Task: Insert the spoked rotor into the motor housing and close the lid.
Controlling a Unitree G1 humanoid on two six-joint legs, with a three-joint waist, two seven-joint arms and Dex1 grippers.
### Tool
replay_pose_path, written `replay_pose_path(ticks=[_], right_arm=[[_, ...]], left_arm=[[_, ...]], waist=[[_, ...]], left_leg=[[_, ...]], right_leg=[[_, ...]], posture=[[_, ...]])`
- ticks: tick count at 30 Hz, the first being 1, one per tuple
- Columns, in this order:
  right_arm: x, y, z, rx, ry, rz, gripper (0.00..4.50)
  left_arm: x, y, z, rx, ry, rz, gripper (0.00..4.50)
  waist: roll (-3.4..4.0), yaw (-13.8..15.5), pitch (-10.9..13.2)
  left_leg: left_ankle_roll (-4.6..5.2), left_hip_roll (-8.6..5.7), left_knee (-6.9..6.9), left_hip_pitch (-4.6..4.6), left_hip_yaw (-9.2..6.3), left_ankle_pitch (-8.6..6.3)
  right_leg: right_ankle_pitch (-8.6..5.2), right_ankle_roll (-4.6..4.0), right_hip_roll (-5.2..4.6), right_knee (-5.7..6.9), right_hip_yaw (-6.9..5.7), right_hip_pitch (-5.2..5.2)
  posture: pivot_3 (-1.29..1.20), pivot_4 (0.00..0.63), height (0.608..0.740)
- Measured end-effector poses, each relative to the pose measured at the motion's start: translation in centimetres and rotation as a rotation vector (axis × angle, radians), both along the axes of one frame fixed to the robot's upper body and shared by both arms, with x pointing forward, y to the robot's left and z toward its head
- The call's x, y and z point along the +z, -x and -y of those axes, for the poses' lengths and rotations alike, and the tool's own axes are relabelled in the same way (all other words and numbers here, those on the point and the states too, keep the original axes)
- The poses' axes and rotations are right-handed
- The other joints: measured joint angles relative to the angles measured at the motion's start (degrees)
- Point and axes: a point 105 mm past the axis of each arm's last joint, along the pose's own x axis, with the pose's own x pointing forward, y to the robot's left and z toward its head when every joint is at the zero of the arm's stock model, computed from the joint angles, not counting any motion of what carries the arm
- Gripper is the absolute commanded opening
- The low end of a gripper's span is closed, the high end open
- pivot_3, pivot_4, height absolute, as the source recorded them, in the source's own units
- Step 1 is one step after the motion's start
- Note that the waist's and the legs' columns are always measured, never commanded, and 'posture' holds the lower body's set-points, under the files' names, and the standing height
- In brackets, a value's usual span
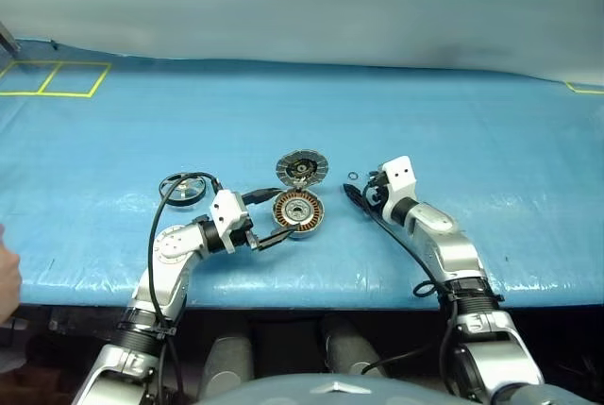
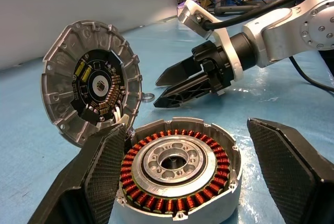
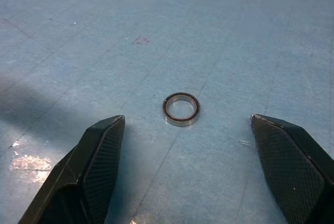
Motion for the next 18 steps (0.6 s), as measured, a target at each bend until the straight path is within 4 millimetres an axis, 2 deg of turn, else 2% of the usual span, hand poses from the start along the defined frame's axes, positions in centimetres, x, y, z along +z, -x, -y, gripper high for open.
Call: replay_pose_path(ticks=[5,6,8,16,18], right_arm=[[-0.01,-0.89,-0.48,0.002,0.008,0.012,4.05],[-0.01,-0.98,-0.48,0.003,0.011,0.014,3.87],[-0.02,-1.08,-0.6,0.005,0.011,0.018,3.44],[-0.17,-1.19,-0.89,-0.002,0.0,0.011,0.78],[-0.13,-1.14,-0.91,-0.008,-0.001,0.012,0.66]], left_arm=[[-0.52,0.31,-0.17,-0.006,-0.006,-0.03,4.03],[-0.57,0.32,-0.21,-0.005,-0.008,-0.034,4.06],[-0.66,0.35,-0.24,-0.005,-0.009,-0.038,4.07],[-1.02,0.54,-0.4,0.003,-0.013,-0.051,4.07],[-1.06,0.54,-0.52,0.004,-0.018,-0.051,4.07]], waist=[[0.0,-0.3,0.0],[0.0,-0.3,0.0],[0.01,-0.4,0.0],[0.01,-0.5,0.0],[0.01,-0.5,0.0]], left_leg=[[0.0,0.01,-0.01,0.01,-0.01,0.0],[0.0,0.0,0.0,0.01,0.0,0.0],[0.0,0.0,0.0,0.01,0.0,0.0],[0.0,0.01,-0.01,0.04,-0.01,0.0],[0.0,0.01,-0.02,0.05,-0.01,0.0]], right_leg=[[0.0,0.0,0.01,0.0,0.0,0.01],[0.0,0.0,0.0,0.0,0.0,0.01],[0.0,0.0,0.0,-0.01,0.0,0.01],[0.0,-0.01,0.0,-0.01,0.0,0.04],[0.0,-0.01,0.0,-0.01,0.0,0.04]], posture=[[0.0,0.15,0.74],[0.0,0.15,0.74],[0.0,0.15,0.74],[0.0,0.15,0.74],[0.0,0.15,0.74]])
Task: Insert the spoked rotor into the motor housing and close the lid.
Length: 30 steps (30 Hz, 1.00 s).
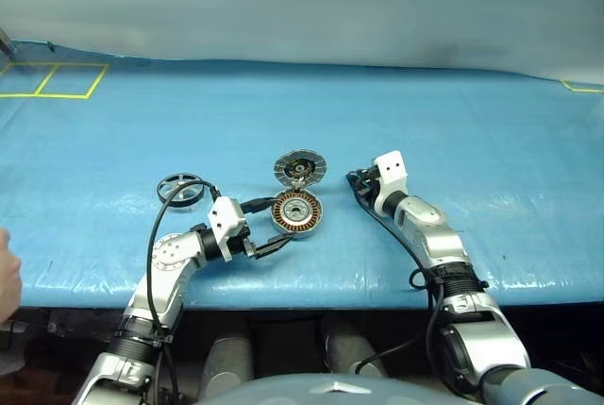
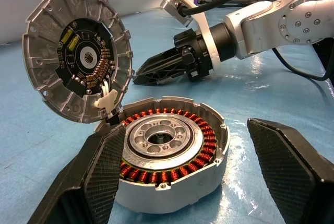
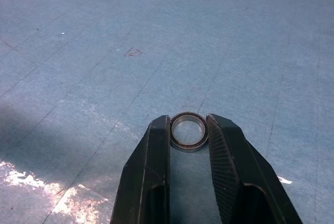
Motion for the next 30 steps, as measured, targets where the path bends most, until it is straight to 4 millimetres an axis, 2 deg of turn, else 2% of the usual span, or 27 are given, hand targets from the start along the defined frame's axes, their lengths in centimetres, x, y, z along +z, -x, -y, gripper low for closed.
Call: replay_pose_path(ticks=[6,9,14,19,26,30], right_arm=[[-0.1,1.4,0.0,-0.027,-0.017,-0.002,0.66],[-0.1,2.9,-0.2,-0.015,-0.028,-0.005,0.66],[0.9,6.7,-1.3,0.124,-0.011,-0.01,0.66],[2.8,9.0,-3.4,0.29,0.01,0.031,0.66],[3.6,10.3,-6.4,0.446,-0.019,0.044,0.66],[4.2,9.8,-7.7,0.487,-0.021,0.07,0.66]], left_arm=[[-0.3,0.1,-0.5,0.005,-0.017,-0.013,4.07],[-0.4,0.3,-0.6,0.0,-0.019,-0.027,4.07],[-0.7,0.7,-0.8,-0.021,-0.014,-0.062,4.07],[-0.6,1.0,-0.7,-0.054,-0.009,-0.069,4.07],[-0.7,1.5,-0.6,-0.099,-0.005,-0.074,4.07],[-0.7,1.4,-0.7,-0.096,0.0,-0.067,4.07]], waist=[[0.0,0.1,0.0],[0.01,0.2,0.0],[0.04,0.3,0.0],[0.02,0.2,0.0],[0.01,0.3,0.0],[0.0,0.3,0.0]], left_leg=[[0.0,0.0,-0.22,-0.01,0.0,0.0],[0.0,0.0,-0.34,-0.01,-0.01,0.0],[0.0,0.02,-0.47,-0.04,0.02,0.0],[-0.01,0.03,-0.47,0.02,0.03,0.0],[-0.02,0.03,-0.5,0.0,0.05,-0.01],[-0.02,0.03,-0.5,0.0,0.05,-0.01]], right_leg=[[-0.05,-0.07,-0.01,-0.1,0.0,-0.07],[-0.09,-0.13,-0.01,-0.13,-0.01,-0.12],[-0.14,-0.2,-0.02,-0.12,-0.01,-0.25],[-0.15,-0.22,-0.02,-0.12,-0.01,-0.22],[-0.16,-0.23,-0.05,-0.19,-0.02,-0.24],[-0.16,-0.23,-0.05,-0.19,-0.02,-0.24]], posture=[[0.0,0.15,0.74],[0.0,0.15,0.74],[0.0,0.15,0.74],[0.0,0.15,0.74],[0.0,0.15,0.74],[0.0,0.15,0.74]])
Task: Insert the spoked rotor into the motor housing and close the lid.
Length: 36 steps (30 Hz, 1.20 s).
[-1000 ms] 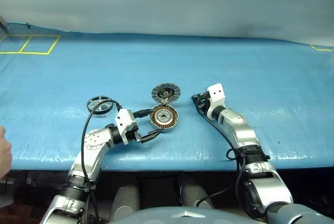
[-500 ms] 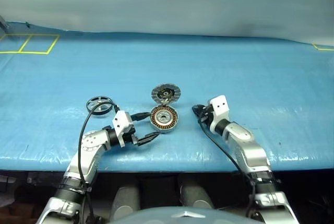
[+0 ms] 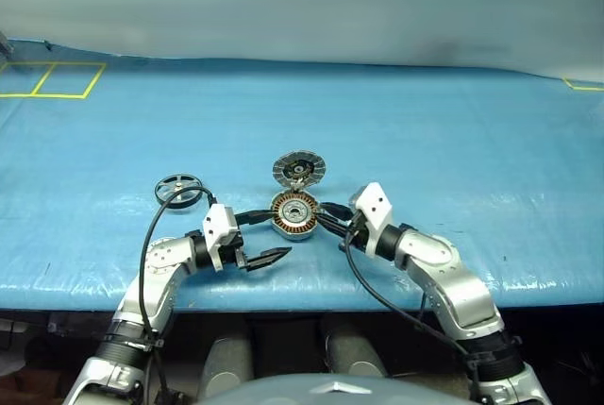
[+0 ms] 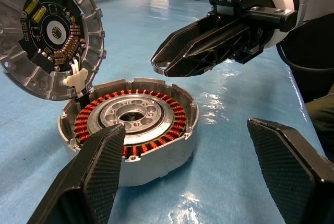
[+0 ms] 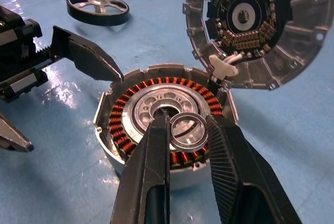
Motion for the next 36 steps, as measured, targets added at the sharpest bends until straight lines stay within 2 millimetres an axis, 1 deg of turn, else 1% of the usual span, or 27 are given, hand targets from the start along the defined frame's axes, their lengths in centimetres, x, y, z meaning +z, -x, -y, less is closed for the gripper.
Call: replay_pose_path(ticks=[9,16,21,24,36], right_arm=[[-0.2,-1.0,-1.4,0.041,0.012,-0.001,0.66],[-1.7,-0.8,-1.7,0.061,0.026,-0.05,0.66],[-1.4,-1.0,-2.4,0.081,0.025,-0.036,0.66],[-1.9,-1.1,-2.3,0.077,0.031,-0.047,0.66],[-1.9,-1.3,-2.7,0.08,0.033,-0.043,0.66]], left_arm=[[0.6,-0.5,-0.5,0.052,0.027,0.049,4.07],[0.7,-0.6,-0.5,0.081,0.035,0.076,4.07],[0.7,-0.7,-0.6,0.099,0.036,0.085,4.07],[0.7,-0.7,-0.6,0.102,0.035,0.088,4.07],[0.5,-0.8,-0.7,0.12,0.027,0.09,4.07]], waist=[[-0.02,0.3,0.0],[-0.02,0.3,0.0],[-0.02,0.3,0.0],[-0.02,0.3,0.0],[-0.02,0.2,0.0]], left_leg=[[0.0,0.0,-0.06,-0.02,0.0,0.0],[0.0,0.0,-0.05,-0.02,0.0,0.0],[0.0,0.0,-0.05,-0.01,0.0,0.0],[0.0,0.0,-0.06,-0.02,0.0,0.0],[0.0,0.01,-0.06,-0.01,0.0,0.0]], right_leg=[[-0.01,-0.02,0.0,-0.01,-0.02,-0.03],[-0.01,-0.02,0.0,-0.01,-0.02,-0.03],[-0.01,-0.02,0.01,-0.01,-0.03,-0.03],[-0.01,-0.02,-0.01,-0.02,-0.03,-0.03],[-0.01,-0.02,0.01,-0.01,-0.03,-0.03]], posture=[[0.0,0.15,0.74],[0.0,0.15,0.74],[0.0,0.15,0.74],[0.0,0.15,0.74],[0.0,0.15,0.74]])
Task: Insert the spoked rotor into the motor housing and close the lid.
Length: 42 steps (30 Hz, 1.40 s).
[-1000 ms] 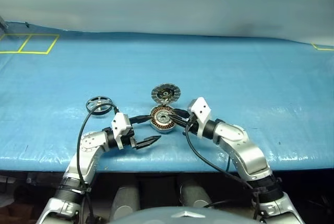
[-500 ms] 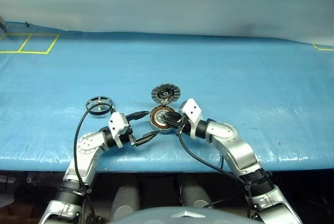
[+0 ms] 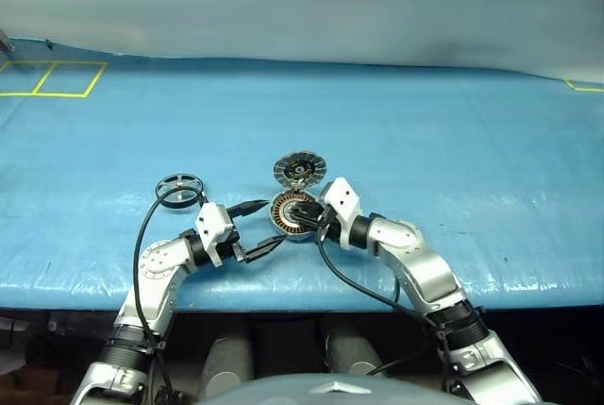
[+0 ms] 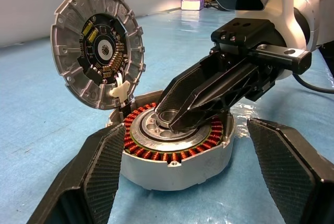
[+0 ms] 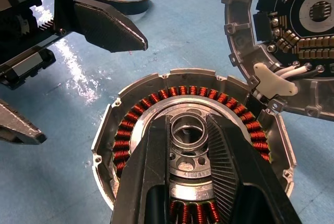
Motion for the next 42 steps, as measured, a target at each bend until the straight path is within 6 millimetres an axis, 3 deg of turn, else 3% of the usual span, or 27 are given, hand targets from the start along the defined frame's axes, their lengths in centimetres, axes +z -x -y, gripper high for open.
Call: replay_pose_path(ticks=[29,34,42], right_arm=[[0.01,0.07,0.18,0.009,0.013,0.007,0.66],[0.0,0.14,0.13,0.014,0.012,0.003,2.3],[0.03,0.1,0.13,0.01,0.011,0.006,2.3]], left_arm=[[-0.45,0.0,-0.12,0.006,-0.029,0.002,4.07],[-0.45,-0.02,-0.13,0.008,-0.029,0.002,4.07],[-0.45,-0.1,-0.18,0.017,-0.029,0.003,4.07]], waist=[[0.0,0.0,0.0],[0.0,0.0,0.0],[0.0,0.0,0.0]], left_leg=[[0.0,0.0,-0.01,0.0,0.0,0.0],[0.0,0.0,-0.01,0.0,0.0,0.0],[0.0,0.0,-0.03,0.0,0.0,0.0]], right_leg=[[0.0,-0.01,-0.01,-0.01,0.0,0.0],[0.0,-0.01,-0.02,-0.01,0.0,0.0],[-0.01,-0.01,-0.01,-0.01,0.0,-0.01]], posture=[[0.0,0.15,0.74],[0.0,0.15,0.74],[0.0,0.15,0.74]])
